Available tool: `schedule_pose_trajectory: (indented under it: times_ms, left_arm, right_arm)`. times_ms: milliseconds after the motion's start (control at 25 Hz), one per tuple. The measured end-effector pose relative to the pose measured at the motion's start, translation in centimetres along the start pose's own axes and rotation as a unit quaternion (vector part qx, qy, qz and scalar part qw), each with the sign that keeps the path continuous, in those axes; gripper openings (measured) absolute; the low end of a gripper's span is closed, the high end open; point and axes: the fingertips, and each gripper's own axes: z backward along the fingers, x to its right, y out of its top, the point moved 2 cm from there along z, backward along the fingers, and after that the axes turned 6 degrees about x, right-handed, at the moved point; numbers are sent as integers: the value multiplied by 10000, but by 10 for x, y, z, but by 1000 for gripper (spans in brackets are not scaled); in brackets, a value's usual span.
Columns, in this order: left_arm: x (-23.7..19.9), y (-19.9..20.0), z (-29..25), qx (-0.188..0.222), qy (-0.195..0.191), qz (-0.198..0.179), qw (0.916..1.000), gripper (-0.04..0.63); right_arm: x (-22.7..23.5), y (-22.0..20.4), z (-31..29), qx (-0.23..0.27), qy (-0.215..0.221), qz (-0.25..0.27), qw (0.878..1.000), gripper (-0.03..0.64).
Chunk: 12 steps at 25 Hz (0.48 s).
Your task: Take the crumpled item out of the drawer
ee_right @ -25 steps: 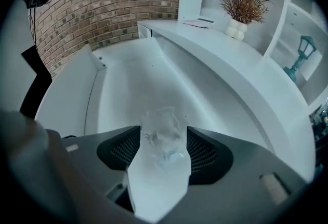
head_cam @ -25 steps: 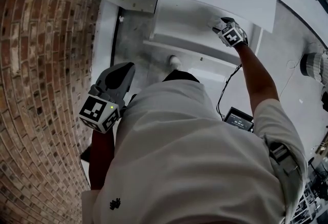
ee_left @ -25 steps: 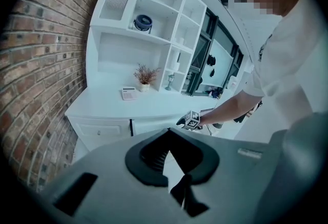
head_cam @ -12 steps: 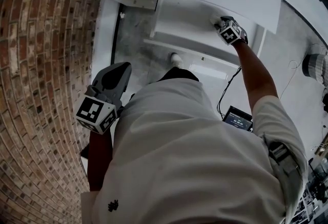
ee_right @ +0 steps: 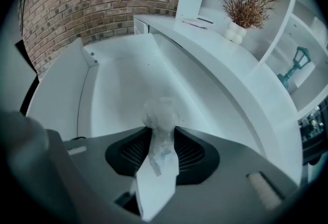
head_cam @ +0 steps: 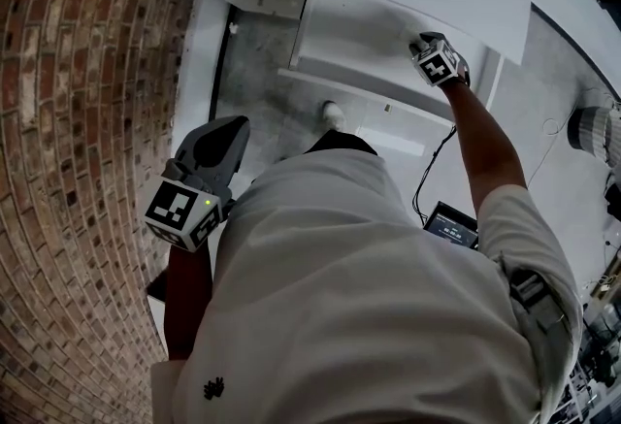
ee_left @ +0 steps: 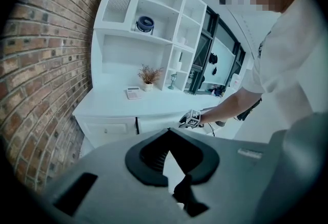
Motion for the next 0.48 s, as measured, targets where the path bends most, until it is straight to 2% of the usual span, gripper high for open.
schedule_pose_trajectory:
  times_ms: [320, 480]
  left_arm:
    - [4, -10, 34, 205, -136, -86, 9997, 6]
    - [9, -16, 54, 368, -171, -70, 9992, 6]
  right_arm:
    - [-18, 25, 34, 180, -109, -86, 9997, 146]
    - [-32, 46, 55, 453, -126, -286, 9985, 144]
